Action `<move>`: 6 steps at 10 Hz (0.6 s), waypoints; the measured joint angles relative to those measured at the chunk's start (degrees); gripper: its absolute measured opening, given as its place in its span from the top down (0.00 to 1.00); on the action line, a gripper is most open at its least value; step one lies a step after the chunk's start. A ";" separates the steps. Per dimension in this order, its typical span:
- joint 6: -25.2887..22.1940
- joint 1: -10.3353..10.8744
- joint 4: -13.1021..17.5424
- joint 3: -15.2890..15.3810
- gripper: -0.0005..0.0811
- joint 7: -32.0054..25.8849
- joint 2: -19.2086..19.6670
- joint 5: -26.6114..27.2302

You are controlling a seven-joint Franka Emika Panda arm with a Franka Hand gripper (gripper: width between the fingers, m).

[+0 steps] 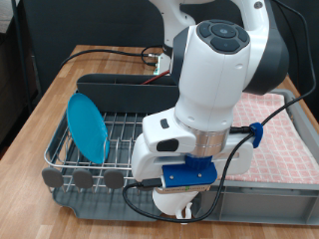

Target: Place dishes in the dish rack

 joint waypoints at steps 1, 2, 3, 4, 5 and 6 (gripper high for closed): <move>-1.00 -0.12 0.83 0.20 0.17 -0.75 0.01 0.18; -2.94 -0.27 2.03 0.42 0.17 -1.41 0.00 0.32; -5.35 -0.34 3.37 0.53 0.05 -1.74 0.00 0.67; -7.73 -0.35 4.60 0.57 0.02 -1.83 -0.05 0.81; -9.84 -0.35 5.59 0.57 0.02 -1.84 -0.22 0.82; -11.55 -0.33 6.06 0.57 0.02 -1.84 -0.75 0.82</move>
